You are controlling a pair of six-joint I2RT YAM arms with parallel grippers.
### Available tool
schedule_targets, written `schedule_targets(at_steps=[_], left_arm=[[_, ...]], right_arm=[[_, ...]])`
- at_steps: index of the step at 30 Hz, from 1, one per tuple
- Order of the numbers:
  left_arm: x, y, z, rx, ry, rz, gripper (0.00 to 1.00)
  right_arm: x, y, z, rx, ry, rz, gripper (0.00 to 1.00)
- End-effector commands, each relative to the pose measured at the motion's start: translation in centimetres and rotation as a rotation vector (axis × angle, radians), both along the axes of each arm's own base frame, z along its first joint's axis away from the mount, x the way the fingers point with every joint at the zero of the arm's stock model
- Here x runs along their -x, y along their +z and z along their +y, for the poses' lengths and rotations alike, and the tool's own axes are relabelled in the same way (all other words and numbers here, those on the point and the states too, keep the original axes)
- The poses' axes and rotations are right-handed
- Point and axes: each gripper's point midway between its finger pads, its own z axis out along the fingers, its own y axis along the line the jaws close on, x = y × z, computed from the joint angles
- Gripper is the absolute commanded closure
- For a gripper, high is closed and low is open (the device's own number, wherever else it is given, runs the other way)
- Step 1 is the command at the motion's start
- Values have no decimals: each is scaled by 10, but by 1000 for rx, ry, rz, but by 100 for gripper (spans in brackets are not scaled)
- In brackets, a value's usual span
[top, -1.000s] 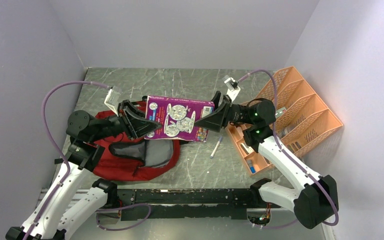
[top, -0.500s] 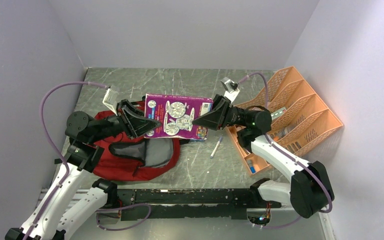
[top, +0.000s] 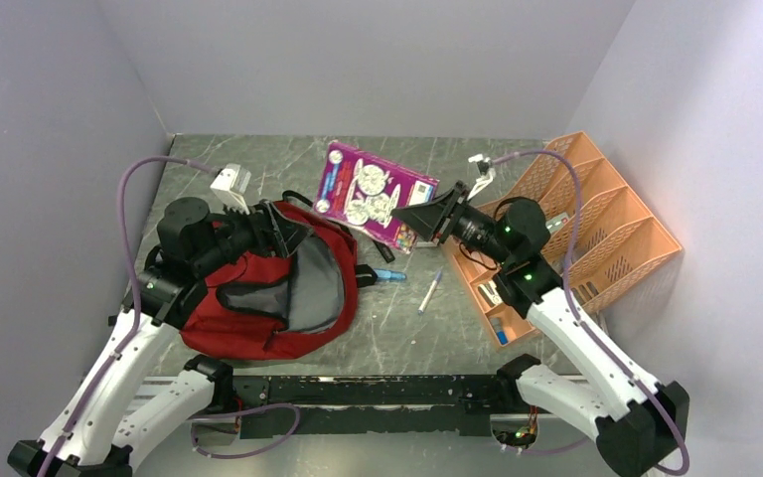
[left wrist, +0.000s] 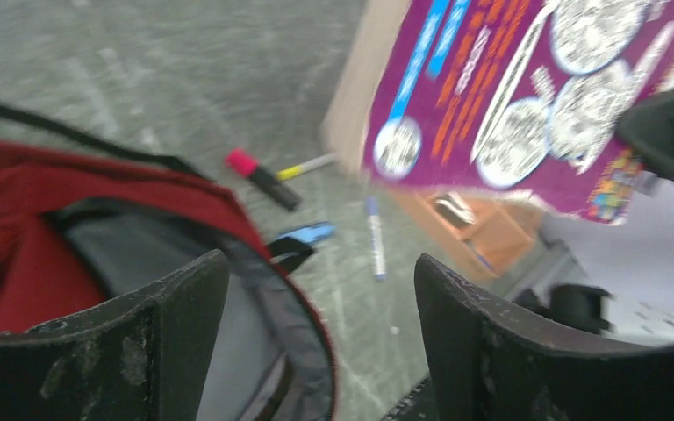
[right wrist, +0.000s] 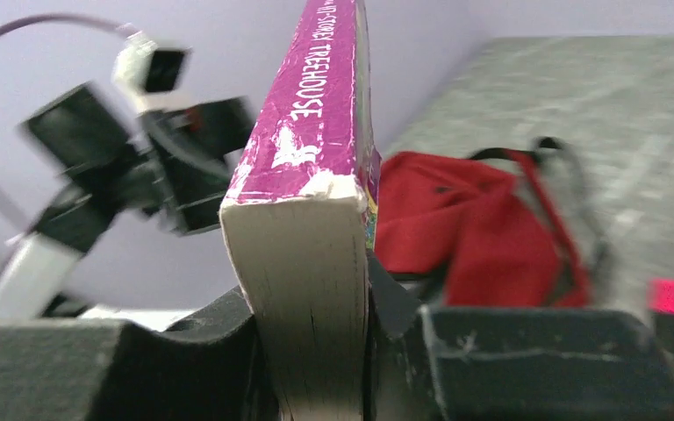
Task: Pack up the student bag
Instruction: Pick up the book from the center of the board, then place the book in the student bag.
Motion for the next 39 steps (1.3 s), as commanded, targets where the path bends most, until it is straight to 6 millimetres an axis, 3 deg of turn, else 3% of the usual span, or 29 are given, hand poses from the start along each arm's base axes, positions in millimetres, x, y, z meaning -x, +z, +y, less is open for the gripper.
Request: schedule_targets(at_steps=[1,3,9,13,17,28,31,39], left_arm=[[-20,-49,52,-216,276,97,17],[-23,-74,62,-304,309,169,10],[-22,-134,74,-494,333,322,6],[-21,-142,68,-559,333,312,6],[-22,-155,74,-677,383,351,8],[-7,-213,55,-1036,358,410,18],[-6,-226,66,-1209,432,432,20],[-16,-214,83,-1412,558,363,33]], right_arm=[[-43,-52,-50,284,-382,74,100],[-43,-63,-54,326,-394,88,100],[-44,-76,-52,337,-388,105,100],[-44,-80,-45,326,-352,113,100],[-45,-84,-46,335,-358,115,100],[-43,-93,-49,356,-362,115,100],[-42,-93,-50,361,-363,112,100],[-40,-91,-54,372,-374,102,100]])
